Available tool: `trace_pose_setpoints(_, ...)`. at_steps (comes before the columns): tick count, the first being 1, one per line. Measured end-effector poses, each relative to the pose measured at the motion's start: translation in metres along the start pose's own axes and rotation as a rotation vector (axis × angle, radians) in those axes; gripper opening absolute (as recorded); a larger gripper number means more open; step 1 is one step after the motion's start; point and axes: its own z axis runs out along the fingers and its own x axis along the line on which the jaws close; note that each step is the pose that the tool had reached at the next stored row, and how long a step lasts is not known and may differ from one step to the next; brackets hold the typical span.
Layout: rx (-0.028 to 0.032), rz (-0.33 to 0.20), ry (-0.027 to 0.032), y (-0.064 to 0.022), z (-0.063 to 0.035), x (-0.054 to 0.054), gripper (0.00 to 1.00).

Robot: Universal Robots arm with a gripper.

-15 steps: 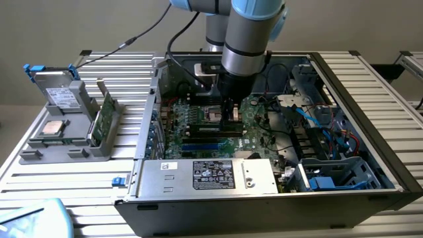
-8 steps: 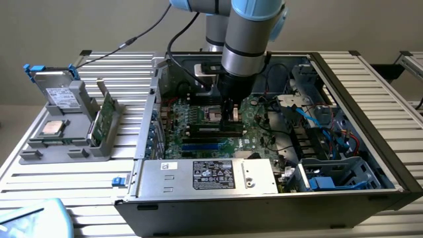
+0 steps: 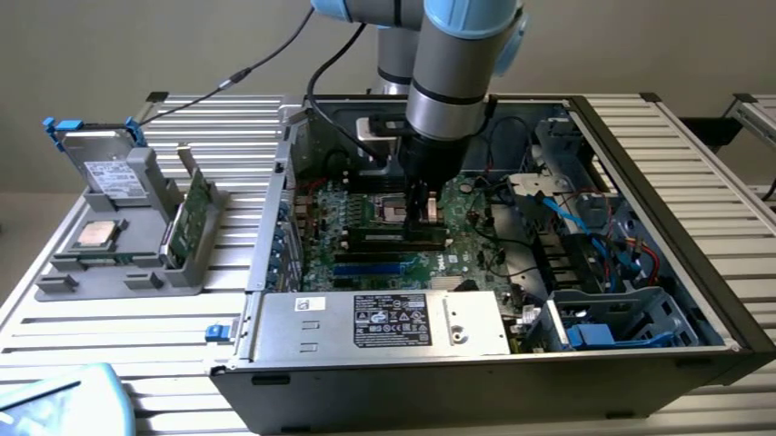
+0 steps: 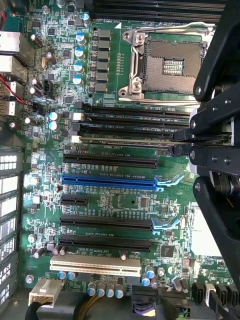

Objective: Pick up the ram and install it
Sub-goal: 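Insert the ram into the slot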

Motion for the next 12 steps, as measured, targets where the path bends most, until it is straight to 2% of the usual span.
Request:
trace_pose_setpoints(3, 0.0071, 0.0, 0.0006, 0.0, -0.0001, -0.001, 0.13)
trace_pose_setpoints(6, 0.0181, 0.001, 0.0029, 0.0, -0.0001, -0.004, 0.13)
trace_pose_setpoints(12, 0.0266, 0.001, 0.0065, 0.0003, -0.0001, -0.01, 0.13)
